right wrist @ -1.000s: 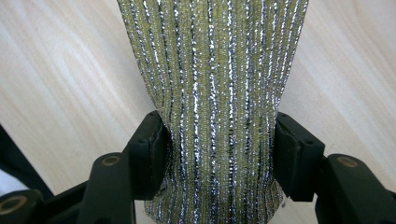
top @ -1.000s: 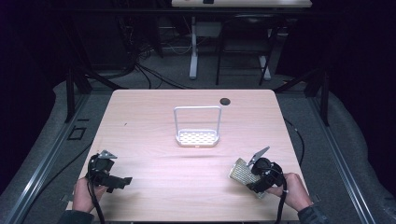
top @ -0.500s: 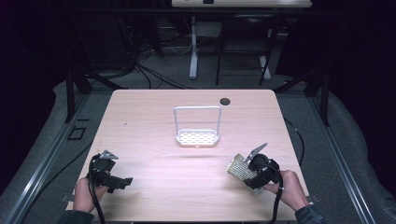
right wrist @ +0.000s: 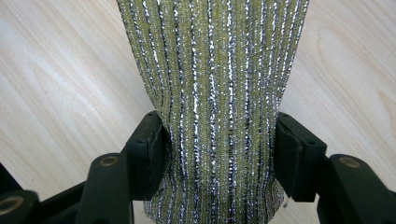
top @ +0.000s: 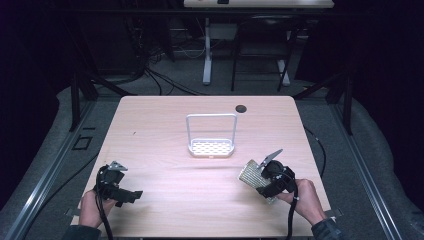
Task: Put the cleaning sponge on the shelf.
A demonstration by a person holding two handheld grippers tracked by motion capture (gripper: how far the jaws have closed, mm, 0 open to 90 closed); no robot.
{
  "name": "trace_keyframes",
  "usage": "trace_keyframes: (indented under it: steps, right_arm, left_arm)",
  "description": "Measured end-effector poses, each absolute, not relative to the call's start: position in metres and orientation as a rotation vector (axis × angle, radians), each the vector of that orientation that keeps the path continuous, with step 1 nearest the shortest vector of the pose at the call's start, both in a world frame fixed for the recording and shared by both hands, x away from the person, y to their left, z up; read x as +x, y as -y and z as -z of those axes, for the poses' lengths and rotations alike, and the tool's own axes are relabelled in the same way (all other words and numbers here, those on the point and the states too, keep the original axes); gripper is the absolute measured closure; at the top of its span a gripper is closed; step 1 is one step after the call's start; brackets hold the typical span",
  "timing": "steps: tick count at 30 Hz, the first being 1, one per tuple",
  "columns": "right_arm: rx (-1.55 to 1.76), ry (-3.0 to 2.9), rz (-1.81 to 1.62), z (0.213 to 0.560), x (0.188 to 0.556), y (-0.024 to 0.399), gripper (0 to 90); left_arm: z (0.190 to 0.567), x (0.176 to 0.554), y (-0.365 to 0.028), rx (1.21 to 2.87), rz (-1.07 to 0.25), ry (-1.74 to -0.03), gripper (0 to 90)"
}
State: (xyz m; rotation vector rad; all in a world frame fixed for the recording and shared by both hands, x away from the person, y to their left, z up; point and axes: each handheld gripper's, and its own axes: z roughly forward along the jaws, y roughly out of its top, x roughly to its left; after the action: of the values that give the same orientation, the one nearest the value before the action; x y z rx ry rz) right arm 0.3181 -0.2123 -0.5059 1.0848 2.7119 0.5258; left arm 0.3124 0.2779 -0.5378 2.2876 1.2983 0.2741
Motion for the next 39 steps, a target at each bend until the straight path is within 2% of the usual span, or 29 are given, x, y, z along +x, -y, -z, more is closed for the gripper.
trace_keyframes:
  steps: [39]
  right_arm:
    - [1.055,-2.695,-0.588,0.492,0.350,0.164,40.6]
  left_arm:
    - [0.538,0.312,-0.279,2.294,-0.273,-1.313,0.1]
